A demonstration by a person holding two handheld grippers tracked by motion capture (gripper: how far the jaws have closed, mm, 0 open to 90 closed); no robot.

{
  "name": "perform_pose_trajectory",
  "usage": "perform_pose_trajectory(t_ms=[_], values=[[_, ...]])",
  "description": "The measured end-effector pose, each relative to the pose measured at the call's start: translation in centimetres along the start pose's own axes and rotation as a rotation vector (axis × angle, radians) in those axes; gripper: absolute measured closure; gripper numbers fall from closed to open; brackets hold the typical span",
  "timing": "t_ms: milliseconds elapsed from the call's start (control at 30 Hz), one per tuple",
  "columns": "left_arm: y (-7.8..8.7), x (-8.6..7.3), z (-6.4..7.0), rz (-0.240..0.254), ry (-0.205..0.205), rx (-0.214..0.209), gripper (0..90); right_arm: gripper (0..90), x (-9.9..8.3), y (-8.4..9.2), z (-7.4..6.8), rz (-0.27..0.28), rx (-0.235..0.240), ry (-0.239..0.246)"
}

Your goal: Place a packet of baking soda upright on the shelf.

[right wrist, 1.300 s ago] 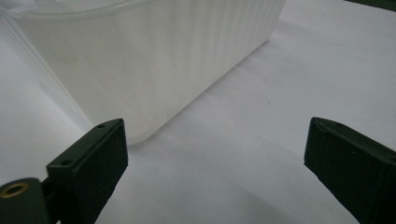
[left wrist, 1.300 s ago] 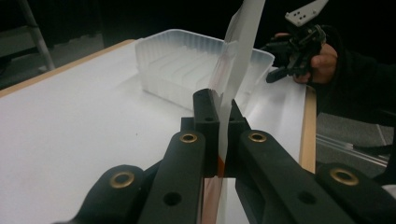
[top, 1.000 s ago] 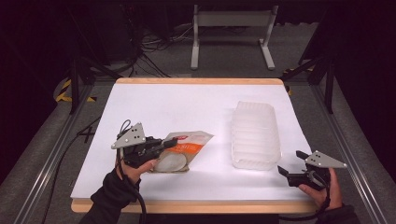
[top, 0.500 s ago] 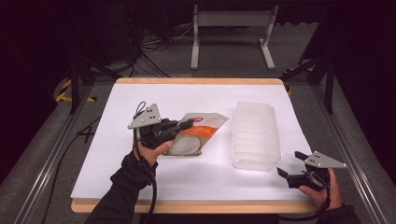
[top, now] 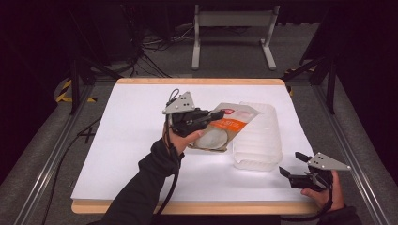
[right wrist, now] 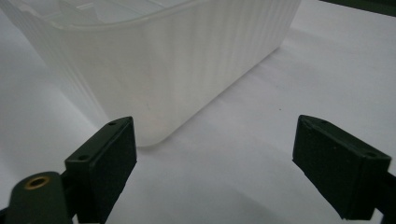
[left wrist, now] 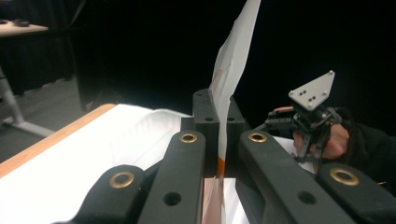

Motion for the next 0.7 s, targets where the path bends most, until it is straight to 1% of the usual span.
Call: perform_pose_trajectory(t_ms=[33,67,100,167,233,333,367,400,433,467,500,533,567,667,700], values=[[-1.0,0.6,0.1,-0.005,-0.007,-0.004,89.9,13.3,0.0,0.0,0.1,-0.001,-0.004,-0.007],[-1.4,0.8,0.1,-0.004,-0.008,-0.015,89.9,13.1,0.0,0.0,0.2,0.000,-0.003,-0.010],[-1.4,0.8,0.1,-0.004,-0.008,-0.015,90.0,12.7,-0.1,0.0,0.2,0.002,0.001,-0.012],[-2.6,1.6,0.2,0.000,-0.004,-0.026,89.9,11.8,-0.1,0.0,0.3,0.001,0.003,-0.016],[-3.3,2.0,0.2,0.007,0.002,-0.034,89.9,11.4,-0.1,0.0,0.4,0.002,0.005,-0.015],[-4.3,2.5,0.4,0.015,0.008,-0.042,89.9,11.2,-0.2,0.0,0.4,-0.002,0.004,-0.014],[-4.3,2.5,0.4,0.015,0.008,-0.042,89.9,11.2,-0.2,0.0,0.4,-0.003,0.000,-0.014],[-4.7,2.7,0.5,0.024,0.009,-0.047,89.9,11.2,-0.2,0.0,0.4,-0.003,0.000,-0.014],[-5.5,3.0,0.6,0.031,0.009,-0.058,89.9,10.9,-0.2,0.1,0.4,-0.004,0.003,-0.013],[-5.8,3.1,0.7,0.035,0.011,-0.063,89.9,10.7,-0.2,0.1,0.4,-0.007,0.005,-0.014],[-6.1,3.3,0.7,0.039,0.009,-0.061,89.9,10.6,-0.2,0.0,0.4,-0.010,0.006,-0.013],[-6.5,3.4,0.8,0.041,0.010,-0.066,89.9,10.5,-0.3,0.0,0.4,-0.012,0.007,-0.013],[-6.5,3.4,0.8,0.041,0.010,-0.066,89.9,10.5,-0.3,0.0,0.4,-0.012,0.007,-0.013],[-8.0,3.8,1.1,0.042,0.020,-0.072,89.9,10.1,-0.3,0.0,0.4,-0.013,0.010,-0.015],[-8.4,4.0,1.2,0.047,0.022,-0.081,89.9,10.0,-0.3,0.0,0.4,-0.013,0.011,-0.014]])
Point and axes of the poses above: each handheld gripper's, and its own axes: y roughly backward along the jaws, x roughly out of its top, z roughly to its right, the point moved 4 cm from there along -y, roughly forward along the jaws, and after that the axes turned 13 degrees about -z, right-handed, at the moved point
